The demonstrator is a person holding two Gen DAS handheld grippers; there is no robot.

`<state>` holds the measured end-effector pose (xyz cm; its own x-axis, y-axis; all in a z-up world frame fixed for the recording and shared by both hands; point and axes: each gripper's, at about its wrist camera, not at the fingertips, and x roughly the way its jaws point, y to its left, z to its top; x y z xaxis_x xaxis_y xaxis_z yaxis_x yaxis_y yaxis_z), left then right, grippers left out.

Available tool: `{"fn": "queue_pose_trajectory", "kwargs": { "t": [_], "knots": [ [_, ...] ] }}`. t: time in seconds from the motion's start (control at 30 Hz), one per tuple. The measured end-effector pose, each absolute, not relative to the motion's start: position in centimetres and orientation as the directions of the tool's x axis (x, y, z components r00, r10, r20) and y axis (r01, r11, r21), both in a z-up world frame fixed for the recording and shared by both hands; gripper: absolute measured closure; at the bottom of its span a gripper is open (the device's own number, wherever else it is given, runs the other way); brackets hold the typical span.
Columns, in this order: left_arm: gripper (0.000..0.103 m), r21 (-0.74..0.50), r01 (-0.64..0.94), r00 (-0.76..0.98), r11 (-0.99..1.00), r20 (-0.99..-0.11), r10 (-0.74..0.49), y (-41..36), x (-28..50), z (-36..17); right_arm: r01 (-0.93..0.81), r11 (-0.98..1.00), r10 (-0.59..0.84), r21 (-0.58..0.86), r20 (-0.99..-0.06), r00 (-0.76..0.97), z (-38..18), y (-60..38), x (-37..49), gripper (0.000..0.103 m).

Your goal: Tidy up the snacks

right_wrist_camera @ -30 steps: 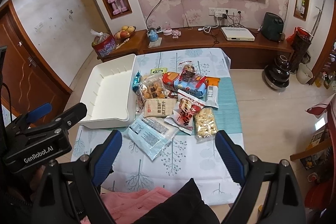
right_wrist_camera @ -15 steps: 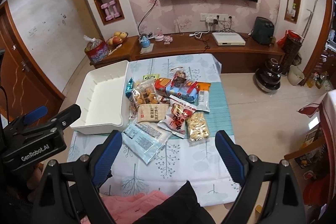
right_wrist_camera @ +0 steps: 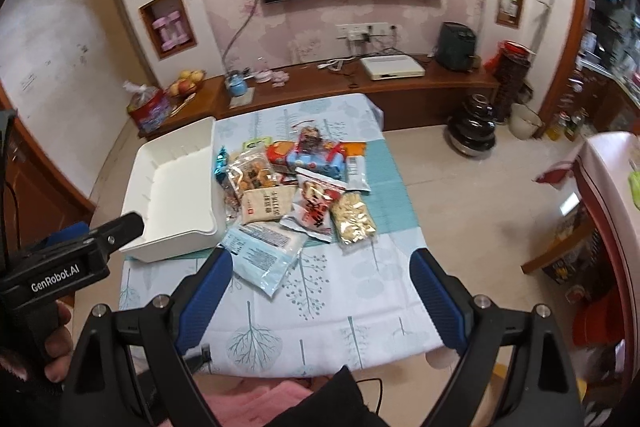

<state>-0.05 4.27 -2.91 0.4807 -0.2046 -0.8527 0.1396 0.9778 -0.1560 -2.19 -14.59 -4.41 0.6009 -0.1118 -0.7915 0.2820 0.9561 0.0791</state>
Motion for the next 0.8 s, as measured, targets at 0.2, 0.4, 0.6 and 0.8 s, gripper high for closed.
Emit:
{"fn": "queue_pose_trajectory", "kwargs": {
  "t": [0.2, 0.4, 0.6, 0.8],
  "knots": [
    [0.0, -0.224, 0.13, 0.435, 0.966, -0.863, -0.258, 6.1, -0.7, -4.7, 0.333, 0.941, -0.181, 0.051, -0.756, 0.628, -4.7, -13.7, -3.8, 0.012],
    [0.0, -0.246, 0.095, 0.395, 0.965, -0.88, -0.263, 6.4, -0.8, -5.9, 0.36, 0.933, -0.251, -0.012, -0.738, 0.626, -5.2, -13.4, -4.3, 0.012],
    [0.0, -0.247, 0.049, 0.379, 0.968, -0.892, -0.247, 5.7, 0.0, -6.2, 0.346, 0.938, -0.237, -0.008, -0.741, 0.628, -5.8, -14.5, -3.5, 0.012],
    [0.0, -0.229, -0.058, 0.391, 0.972, -0.901, -0.188, 3.7, 2.0, -6.6, 0.252, 0.967, -0.206, -0.046, -0.725, 0.658, -6.2, -16.1, -1.3, 0.012]
  ]
}}
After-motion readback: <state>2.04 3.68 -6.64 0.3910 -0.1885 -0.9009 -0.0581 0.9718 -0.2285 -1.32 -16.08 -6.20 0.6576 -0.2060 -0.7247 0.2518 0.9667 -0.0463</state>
